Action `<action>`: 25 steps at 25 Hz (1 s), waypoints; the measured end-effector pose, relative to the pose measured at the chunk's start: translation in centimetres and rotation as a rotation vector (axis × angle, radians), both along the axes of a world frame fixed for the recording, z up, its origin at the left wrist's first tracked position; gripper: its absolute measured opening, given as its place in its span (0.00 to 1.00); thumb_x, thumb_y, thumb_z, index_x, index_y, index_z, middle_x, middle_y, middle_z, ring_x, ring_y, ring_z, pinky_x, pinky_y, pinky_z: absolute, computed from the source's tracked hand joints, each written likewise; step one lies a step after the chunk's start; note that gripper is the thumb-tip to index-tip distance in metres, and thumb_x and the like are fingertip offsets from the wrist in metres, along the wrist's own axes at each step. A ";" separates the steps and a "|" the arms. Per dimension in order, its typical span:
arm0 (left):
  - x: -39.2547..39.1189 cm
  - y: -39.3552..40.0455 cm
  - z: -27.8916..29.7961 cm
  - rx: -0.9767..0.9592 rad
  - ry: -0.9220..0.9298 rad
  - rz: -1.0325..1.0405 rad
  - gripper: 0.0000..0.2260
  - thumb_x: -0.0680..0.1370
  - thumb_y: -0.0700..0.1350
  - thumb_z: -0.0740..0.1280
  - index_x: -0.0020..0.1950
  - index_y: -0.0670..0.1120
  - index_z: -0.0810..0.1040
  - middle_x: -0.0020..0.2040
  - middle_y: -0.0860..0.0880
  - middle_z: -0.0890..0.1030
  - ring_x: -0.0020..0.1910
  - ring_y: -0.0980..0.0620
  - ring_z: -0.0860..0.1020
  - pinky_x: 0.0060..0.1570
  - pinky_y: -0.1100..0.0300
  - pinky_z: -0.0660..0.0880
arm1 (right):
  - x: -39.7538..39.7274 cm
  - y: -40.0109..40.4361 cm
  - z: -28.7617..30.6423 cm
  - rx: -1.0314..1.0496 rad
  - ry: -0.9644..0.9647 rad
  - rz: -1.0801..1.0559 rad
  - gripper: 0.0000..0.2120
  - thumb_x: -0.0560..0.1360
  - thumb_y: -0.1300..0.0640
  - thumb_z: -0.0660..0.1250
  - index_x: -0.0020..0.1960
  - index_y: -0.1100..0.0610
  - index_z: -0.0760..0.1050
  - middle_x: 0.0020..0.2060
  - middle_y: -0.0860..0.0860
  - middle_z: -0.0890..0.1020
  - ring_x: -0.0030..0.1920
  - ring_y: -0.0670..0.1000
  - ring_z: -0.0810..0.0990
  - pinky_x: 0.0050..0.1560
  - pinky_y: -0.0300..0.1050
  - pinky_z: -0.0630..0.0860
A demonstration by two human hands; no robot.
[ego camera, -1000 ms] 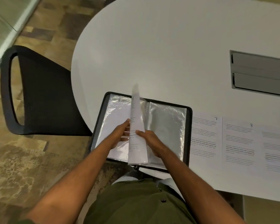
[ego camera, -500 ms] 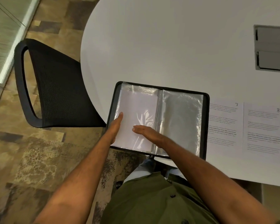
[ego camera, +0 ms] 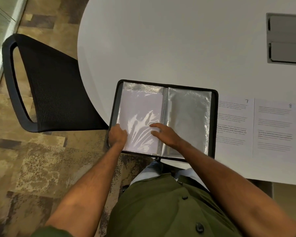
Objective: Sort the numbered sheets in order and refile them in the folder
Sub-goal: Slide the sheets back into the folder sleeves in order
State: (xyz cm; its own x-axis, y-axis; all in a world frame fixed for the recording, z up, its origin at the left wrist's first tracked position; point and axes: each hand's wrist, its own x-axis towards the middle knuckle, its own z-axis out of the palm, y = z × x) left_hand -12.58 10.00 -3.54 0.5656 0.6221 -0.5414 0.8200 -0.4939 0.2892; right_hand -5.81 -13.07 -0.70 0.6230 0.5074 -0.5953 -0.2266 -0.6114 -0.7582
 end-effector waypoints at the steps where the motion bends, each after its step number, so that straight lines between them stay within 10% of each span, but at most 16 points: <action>1: 0.1 -0.3 -0.1 0.048 0.010 -0.020 0.14 0.80 0.43 0.67 0.65 0.41 0.77 0.62 0.41 0.78 0.58 0.39 0.79 0.56 0.42 0.79 | 0.3 -1.0 0.0 -0.004 -0.026 -0.027 0.17 0.81 0.52 0.67 0.70 0.49 0.76 0.72 0.48 0.76 0.72 0.49 0.73 0.69 0.41 0.66; 6: 0.4 -3.4 -0.1 0.373 0.023 -0.158 0.30 0.72 0.39 0.72 0.71 0.41 0.64 0.70 0.40 0.69 0.65 0.39 0.71 0.62 0.44 0.70 | 1.0 -7.2 0.1 -0.050 -0.068 -0.183 0.18 0.80 0.57 0.67 0.70 0.52 0.76 0.66 0.48 0.80 0.65 0.47 0.77 0.70 0.49 0.73; 15: 7.7 -16.2 1.6 0.166 -0.109 -0.653 0.41 0.74 0.44 0.71 0.82 0.46 0.53 0.84 0.43 0.46 0.82 0.39 0.46 0.76 0.37 0.41 | 3.6 -21.5 1.1 -0.231 -0.256 -0.559 0.17 0.79 0.61 0.68 0.67 0.54 0.78 0.65 0.50 0.80 0.65 0.50 0.78 0.66 0.38 0.69; 25: 21.5 -41.6 2.3 -0.059 -0.244 -0.966 0.33 0.78 0.55 0.69 0.79 0.46 0.64 0.83 0.42 0.55 0.80 0.39 0.57 0.75 0.39 0.56 | 10.8 -43.4 1.0 -0.238 -0.280 -0.849 0.17 0.79 0.60 0.67 0.68 0.53 0.76 0.67 0.48 0.79 0.69 0.47 0.74 0.69 0.36 0.65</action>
State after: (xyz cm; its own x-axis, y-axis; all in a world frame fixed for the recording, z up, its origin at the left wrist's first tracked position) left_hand 8.96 -31.57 -1.29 0.9145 -0.1872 -0.3586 -0.0105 -0.8971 0.4416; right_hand 5.03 -56.47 0.32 0.8669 -0.3017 -0.3968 -0.4974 -0.4704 -0.7289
